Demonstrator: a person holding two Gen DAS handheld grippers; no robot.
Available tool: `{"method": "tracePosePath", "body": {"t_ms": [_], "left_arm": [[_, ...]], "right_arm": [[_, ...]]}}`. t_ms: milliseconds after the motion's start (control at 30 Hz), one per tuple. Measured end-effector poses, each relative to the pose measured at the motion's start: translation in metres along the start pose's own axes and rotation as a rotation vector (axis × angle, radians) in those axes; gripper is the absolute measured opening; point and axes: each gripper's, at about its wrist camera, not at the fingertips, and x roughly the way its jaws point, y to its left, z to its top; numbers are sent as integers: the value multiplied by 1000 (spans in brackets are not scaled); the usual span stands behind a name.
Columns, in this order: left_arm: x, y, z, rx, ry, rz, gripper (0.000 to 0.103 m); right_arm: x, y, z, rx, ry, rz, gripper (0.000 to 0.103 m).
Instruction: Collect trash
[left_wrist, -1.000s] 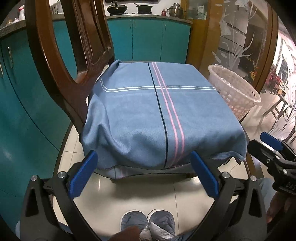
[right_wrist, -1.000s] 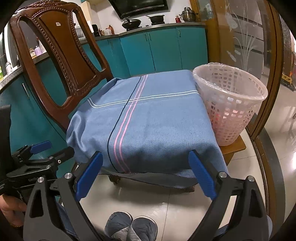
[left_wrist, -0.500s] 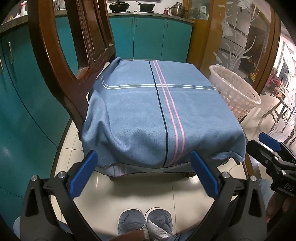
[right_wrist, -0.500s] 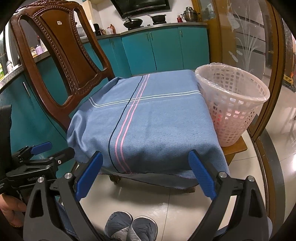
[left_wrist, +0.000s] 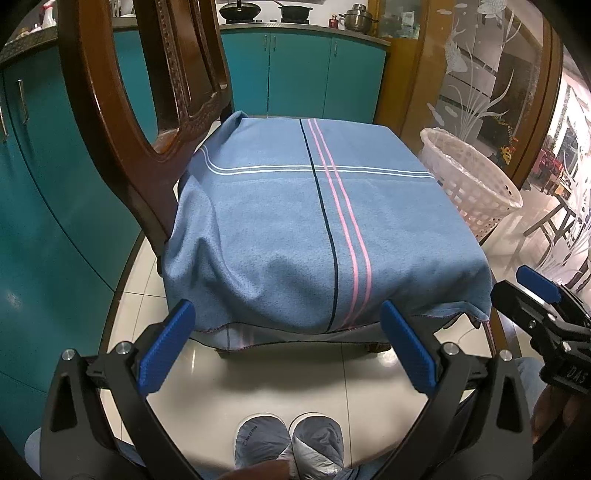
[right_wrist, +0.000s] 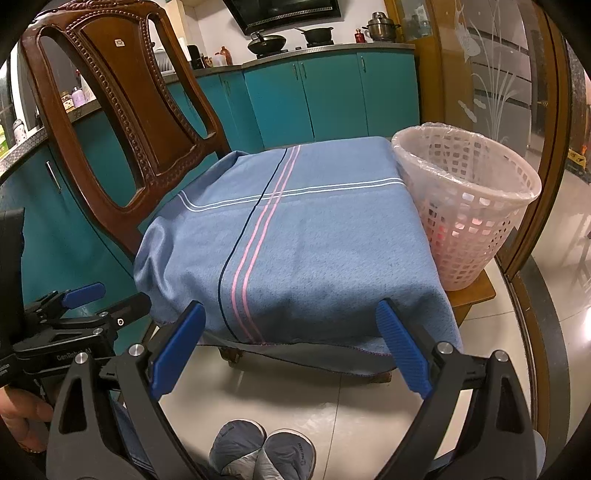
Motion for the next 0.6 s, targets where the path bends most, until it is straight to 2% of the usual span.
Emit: {"method": "tracePosePath", "body": {"t_ms": [600], "left_arm": [[-1,-2,1,-1,-2,-7,100]], "right_arm": [[1,1,-1,5,1,4,92]]}}
